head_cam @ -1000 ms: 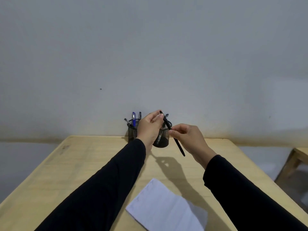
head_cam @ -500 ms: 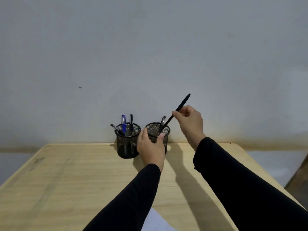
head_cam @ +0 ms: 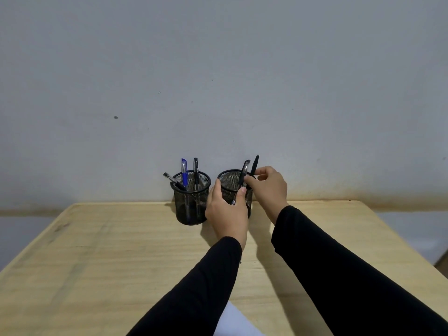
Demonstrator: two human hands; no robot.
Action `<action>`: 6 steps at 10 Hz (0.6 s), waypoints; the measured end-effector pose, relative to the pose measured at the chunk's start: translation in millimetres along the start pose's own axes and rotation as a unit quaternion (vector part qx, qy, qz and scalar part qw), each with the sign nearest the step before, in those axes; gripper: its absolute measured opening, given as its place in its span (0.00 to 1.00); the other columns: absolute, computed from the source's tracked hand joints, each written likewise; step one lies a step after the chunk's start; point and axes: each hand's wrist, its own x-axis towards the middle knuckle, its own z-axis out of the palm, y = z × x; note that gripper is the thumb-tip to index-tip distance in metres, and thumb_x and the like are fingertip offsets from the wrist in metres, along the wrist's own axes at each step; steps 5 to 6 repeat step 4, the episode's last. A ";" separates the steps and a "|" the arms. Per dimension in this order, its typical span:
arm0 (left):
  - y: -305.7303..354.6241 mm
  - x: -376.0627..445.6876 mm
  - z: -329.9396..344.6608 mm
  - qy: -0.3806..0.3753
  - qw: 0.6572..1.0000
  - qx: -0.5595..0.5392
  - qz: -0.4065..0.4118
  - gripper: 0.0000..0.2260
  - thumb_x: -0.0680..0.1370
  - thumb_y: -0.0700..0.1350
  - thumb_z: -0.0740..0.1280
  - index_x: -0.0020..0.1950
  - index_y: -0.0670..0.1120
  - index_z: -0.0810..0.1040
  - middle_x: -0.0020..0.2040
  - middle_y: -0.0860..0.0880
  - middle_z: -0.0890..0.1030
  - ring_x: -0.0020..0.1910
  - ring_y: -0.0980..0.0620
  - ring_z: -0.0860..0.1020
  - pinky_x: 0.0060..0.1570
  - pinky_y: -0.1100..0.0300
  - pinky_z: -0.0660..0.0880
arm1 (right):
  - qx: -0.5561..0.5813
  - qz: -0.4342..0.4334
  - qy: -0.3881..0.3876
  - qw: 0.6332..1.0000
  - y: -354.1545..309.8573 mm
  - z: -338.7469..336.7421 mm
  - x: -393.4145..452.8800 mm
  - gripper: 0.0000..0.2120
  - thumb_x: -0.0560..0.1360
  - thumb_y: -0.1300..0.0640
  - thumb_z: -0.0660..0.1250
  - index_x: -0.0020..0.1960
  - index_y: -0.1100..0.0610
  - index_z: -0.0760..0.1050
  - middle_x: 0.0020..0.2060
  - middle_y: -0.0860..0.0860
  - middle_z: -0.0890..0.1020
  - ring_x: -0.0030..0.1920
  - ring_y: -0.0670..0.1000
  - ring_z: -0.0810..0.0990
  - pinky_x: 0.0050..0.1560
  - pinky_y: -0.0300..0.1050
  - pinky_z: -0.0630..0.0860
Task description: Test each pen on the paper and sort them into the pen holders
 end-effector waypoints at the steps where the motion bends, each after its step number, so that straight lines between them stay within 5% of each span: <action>1: -0.4 1.1 0.0 0.000 1.000 0.002 0.003 0.29 0.74 0.53 0.70 0.73 0.48 0.66 0.71 0.49 0.70 0.70 0.51 0.68 0.67 0.52 0.69 | 0.006 0.008 0.003 1.000 0.5 2.0 1.0 0.13 0.70 0.54 0.71 0.53 0.58 0.76 0.45 0.52 0.78 0.44 0.48 0.76 0.36 0.34 0.66; 4: 5.4 0.0 -11.2 -0.006 1.000 -0.006 -0.006 0.28 0.75 0.51 0.69 0.72 0.45 0.66 0.71 0.47 0.70 0.71 0.51 0.67 0.71 0.57 0.63 | -0.059 -0.001 -0.046 0.997 -15.2 -13.4 -9.8 0.21 0.75 0.47 0.64 0.61 0.60 0.75 0.56 0.54 0.80 0.55 0.52 0.77 0.51 0.41 0.69; 6: 5.4 0.0 -11.2 -0.006 1.000 -0.006 -0.006 0.28 0.75 0.51 0.69 0.72 0.45 0.66 0.71 0.47 0.70 0.71 0.51 0.67 0.71 0.57 0.63 | -0.059 -0.001 -0.046 0.997 -15.2 -13.4 -9.8 0.21 0.75 0.47 0.64 0.61 0.60 0.75 0.56 0.54 0.80 0.55 0.52 0.77 0.51 0.41 0.69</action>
